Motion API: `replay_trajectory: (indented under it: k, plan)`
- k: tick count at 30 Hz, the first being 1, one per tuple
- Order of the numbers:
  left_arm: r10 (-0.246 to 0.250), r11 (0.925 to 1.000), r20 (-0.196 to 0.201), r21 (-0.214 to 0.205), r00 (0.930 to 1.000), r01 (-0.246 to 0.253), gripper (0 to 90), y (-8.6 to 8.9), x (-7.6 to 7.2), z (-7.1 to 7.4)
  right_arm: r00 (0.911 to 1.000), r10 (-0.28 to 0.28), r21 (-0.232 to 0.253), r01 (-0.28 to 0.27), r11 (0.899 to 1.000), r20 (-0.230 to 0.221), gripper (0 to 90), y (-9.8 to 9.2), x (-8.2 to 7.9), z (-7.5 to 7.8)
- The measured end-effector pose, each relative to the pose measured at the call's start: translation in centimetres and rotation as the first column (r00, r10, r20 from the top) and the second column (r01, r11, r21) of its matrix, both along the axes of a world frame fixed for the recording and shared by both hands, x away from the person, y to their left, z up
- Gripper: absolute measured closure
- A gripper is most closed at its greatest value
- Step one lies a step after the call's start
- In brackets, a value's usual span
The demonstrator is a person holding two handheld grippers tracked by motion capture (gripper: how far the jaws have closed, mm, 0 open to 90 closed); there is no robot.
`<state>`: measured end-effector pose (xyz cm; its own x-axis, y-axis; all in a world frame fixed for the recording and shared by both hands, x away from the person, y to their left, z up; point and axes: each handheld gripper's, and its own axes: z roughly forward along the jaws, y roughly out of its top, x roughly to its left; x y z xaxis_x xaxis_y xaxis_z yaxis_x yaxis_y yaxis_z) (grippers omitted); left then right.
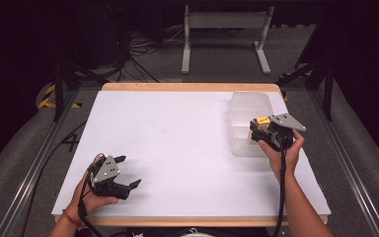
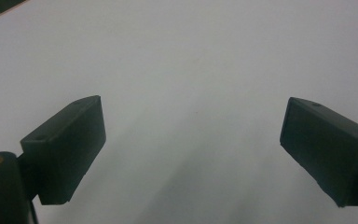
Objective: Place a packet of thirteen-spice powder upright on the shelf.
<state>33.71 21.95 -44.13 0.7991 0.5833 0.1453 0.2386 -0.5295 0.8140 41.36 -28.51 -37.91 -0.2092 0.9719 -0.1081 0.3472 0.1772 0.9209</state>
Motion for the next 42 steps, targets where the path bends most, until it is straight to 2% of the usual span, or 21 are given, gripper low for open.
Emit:
replay_trajectory:
  k: [6,7,9,21,24,31,42]
  plan:
    - [-0.001,1.0000,-0.004,-0.006,1.0000,0.001,7.4,-0.1,0.0,0.0,1.0000,0.007,-0.020,-0.007,1.000,-0.002,19.5,0.3,-0.2,0.3]
    - [0.000,1.0000,-0.006,-0.003,1.0000,0.000,7.4,-0.1,0.0,0.0,0.9997,0.020,-0.040,-0.020,0.999,-0.013,18.6,0.5,-0.2,0.4]
    - [-0.001,1.0000,-0.006,-0.003,1.0000,0.001,7.4,-0.1,0.0,0.0,0.9994,0.027,-0.050,-0.028,0.998,-0.019,17.9,0.6,-0.3,0.5]
    - [-0.003,1.0000,-0.003,-0.004,1.0000,0.003,7.4,-0.3,0.0,0.1,0.9985,0.048,-0.077,-0.050,0.996,-0.025,17.5,0.5,-0.6,1.6]
    - [-0.003,1.0000,-0.003,-0.003,1.0000,0.003,7.4,-0.3,0.0,0.1,0.9971,0.067,-0.123,-0.071,0.990,-0.036,16.2,0.7,-0.9,1.9]
    - [-0.001,1.0000,-0.003,-0.003,1.0000,0.001,7.4,-0.3,0.0,0.1,0.9929,0.104,-0.137,-0.111,0.984,-0.058,16.3,0.6,-1.3,2.4]
    - [-0.003,1.0000,-0.007,-0.001,1.0000,0.003,7.4,-0.3,0.0,0.1,0.9840,0.159,-0.176,-0.171,0.969,-0.082,16.2,0.3,-2.4,2.6]
